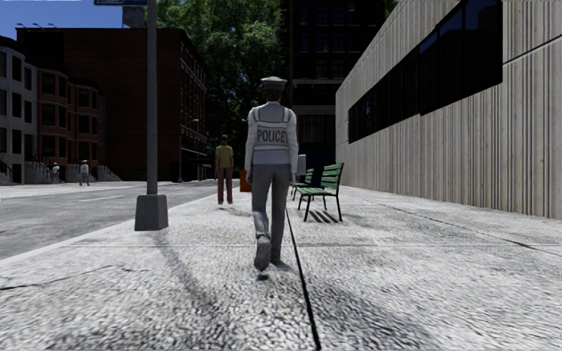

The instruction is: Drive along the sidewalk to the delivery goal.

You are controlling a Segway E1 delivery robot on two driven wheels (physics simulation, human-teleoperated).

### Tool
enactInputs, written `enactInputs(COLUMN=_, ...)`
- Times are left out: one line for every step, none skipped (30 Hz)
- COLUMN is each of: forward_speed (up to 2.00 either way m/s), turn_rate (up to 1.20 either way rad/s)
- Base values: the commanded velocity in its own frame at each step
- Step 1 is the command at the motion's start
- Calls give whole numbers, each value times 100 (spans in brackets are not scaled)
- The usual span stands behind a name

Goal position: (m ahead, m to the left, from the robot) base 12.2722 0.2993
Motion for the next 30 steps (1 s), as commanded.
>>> enactInputs(forward_speed=125, turn_rate=23)
enactInputs(forward_speed=125, turn_rate=23)
enactInputs(forward_speed=125, turn_rate=23)
enactInputs(forward_speed=125, turn_rate=23)
enactInputs(forward_speed=125, turn_rate=23)
enactInputs(forward_speed=125, turn_rate=23)
enactInputs(forward_speed=125, turn_rate=23)
enactInputs(forward_speed=125, turn_rate=23)
enactInputs(forward_speed=125, turn_rate=23)
enactInputs(forward_speed=125, turn_rate=12)
enactInputs(forward_speed=125, turn_rate=4)
enactInputs(forward_speed=125, turn_rate=4)
enactInputs(forward_speed=125, turn_rate=1)
enactInputs(forward_speed=125, turn_rate=0)
enactInputs(forward_speed=125, turn_rate=0)
enactInputs(forward_speed=125, turn_rate=0)
enactInputs(forward_speed=125, turn_rate=0)
enactInputs(forward_speed=125, turn_rate=0)
enactInputs(forward_speed=125, turn_rate=0)
enactInputs(forward_speed=125, turn_rate=0)
enactInputs(forward_speed=125, turn_rate=0)
enactInputs(forward_speed=125, turn_rate=0)
enactInputs(forward_speed=125, turn_rate=0)
enactInputs(forward_speed=125, turn_rate=0)
enactInputs(forward_speed=125, turn_rate=0)
enactInputs(forward_speed=125, turn_rate=0)
enactInputs(forward_speed=125, turn_rate=0)
enactInputs(forward_speed=125, turn_rate=0)
enactInputs(forward_speed=125, turn_rate=0)
enactInputs(forward_speed=125, turn_rate=0)
